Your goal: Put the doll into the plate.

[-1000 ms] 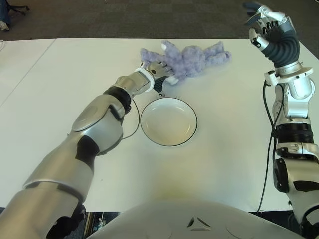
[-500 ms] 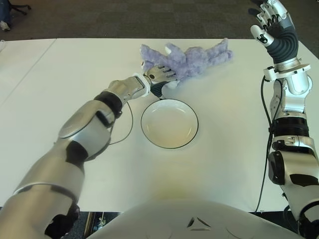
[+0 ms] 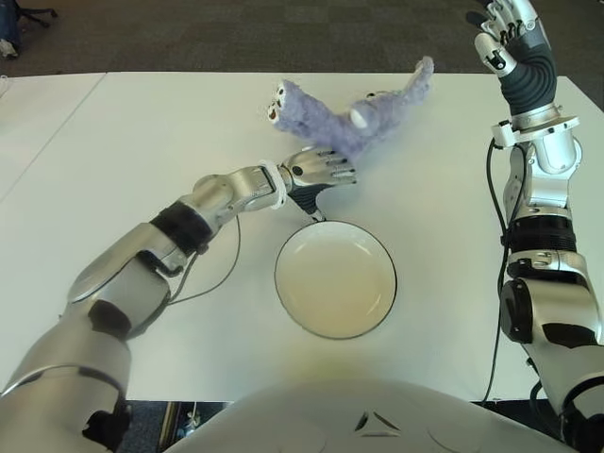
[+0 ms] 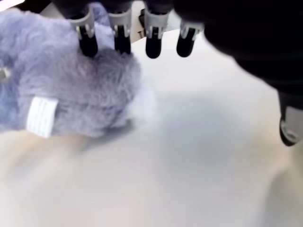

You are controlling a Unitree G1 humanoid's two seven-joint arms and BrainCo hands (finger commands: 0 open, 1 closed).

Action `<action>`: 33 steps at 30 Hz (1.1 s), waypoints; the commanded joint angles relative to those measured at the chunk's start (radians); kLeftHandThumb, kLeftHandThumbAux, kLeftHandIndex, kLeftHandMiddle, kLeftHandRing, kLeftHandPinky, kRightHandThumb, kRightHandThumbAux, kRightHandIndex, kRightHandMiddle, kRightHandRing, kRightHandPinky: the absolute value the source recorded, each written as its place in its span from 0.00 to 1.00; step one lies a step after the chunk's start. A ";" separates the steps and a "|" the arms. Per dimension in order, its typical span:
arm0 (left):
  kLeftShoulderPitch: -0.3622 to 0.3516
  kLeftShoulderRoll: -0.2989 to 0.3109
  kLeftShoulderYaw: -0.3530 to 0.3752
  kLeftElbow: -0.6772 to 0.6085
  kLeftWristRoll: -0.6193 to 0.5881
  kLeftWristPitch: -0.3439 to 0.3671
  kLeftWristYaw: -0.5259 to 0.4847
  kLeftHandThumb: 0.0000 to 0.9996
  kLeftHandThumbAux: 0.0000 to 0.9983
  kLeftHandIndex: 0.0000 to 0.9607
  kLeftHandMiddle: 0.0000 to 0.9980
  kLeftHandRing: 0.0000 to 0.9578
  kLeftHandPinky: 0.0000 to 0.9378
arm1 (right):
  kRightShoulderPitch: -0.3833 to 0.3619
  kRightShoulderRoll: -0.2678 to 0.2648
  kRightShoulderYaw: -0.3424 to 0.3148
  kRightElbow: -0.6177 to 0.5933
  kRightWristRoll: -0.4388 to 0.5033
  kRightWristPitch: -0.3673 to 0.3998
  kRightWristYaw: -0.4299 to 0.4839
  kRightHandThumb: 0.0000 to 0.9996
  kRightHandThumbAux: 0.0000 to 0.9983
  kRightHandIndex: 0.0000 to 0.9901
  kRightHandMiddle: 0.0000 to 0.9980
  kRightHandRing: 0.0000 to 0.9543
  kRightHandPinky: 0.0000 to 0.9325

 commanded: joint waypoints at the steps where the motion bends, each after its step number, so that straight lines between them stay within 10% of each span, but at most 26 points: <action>1: 0.057 0.028 0.041 -0.078 -0.005 -0.003 -0.049 0.00 0.38 0.00 0.00 0.00 0.00 | -0.016 0.010 -0.006 0.016 -0.010 0.017 0.010 0.52 0.43 0.05 0.00 0.00 0.00; 33: 0.062 -0.015 0.119 0.026 0.053 -0.036 0.117 0.00 0.45 0.00 0.00 0.00 0.00 | 0.010 0.011 -0.004 0.073 -0.050 -0.043 0.027 0.54 0.51 0.09 0.00 0.00 0.00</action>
